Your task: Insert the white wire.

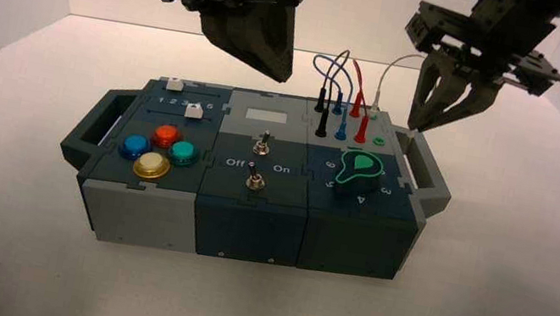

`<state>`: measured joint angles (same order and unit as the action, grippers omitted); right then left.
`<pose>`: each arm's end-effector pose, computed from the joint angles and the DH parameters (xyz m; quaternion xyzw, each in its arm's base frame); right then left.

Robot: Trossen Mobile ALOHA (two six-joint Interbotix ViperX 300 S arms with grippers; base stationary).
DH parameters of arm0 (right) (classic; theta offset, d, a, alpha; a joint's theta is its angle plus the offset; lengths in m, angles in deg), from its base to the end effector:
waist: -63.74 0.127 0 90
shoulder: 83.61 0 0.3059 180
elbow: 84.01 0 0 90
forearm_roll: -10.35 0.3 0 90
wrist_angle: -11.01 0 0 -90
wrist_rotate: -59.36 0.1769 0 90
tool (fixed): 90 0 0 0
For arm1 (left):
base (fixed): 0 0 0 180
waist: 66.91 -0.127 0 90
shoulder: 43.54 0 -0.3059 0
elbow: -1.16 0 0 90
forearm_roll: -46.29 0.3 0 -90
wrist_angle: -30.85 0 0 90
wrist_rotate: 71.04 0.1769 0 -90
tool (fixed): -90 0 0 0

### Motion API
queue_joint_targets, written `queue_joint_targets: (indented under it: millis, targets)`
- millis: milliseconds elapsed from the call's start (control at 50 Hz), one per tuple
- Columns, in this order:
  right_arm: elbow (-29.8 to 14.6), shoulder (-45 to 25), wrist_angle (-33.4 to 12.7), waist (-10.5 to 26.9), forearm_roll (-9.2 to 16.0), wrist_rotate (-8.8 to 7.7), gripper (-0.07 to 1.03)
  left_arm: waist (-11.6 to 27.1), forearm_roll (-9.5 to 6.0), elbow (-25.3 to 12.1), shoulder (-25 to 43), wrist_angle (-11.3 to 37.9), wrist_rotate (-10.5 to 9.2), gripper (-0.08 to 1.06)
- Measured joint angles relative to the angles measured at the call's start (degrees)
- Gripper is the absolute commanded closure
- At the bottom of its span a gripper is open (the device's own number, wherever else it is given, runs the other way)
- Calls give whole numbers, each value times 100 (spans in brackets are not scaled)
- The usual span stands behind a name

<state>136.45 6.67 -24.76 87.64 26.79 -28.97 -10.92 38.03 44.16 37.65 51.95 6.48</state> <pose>0.2381 0.1375 0.0710 0.0248 0.6276 0.1470 0.7641 0.1616 -0.2558 0.1158 0.0679 0.4839 -0.3570 0.7961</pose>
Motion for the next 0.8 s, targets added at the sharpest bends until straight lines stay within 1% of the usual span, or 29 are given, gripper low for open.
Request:
queue_joint_targets:
  millis: [240, 560, 800]
  targets:
    - [-35, 220, -176, 0, -9, 9, 98, 9, -9, 0, 0, 9, 0, 101]
    - [-105, 281, -246, 53, 0, 18, 98, 9, 0, 0, 0, 9, 0, 101]
    - [-202, 246, -237, 141, 97, 35, 98, 0, -9, 0, 35, 18, 0, 101]
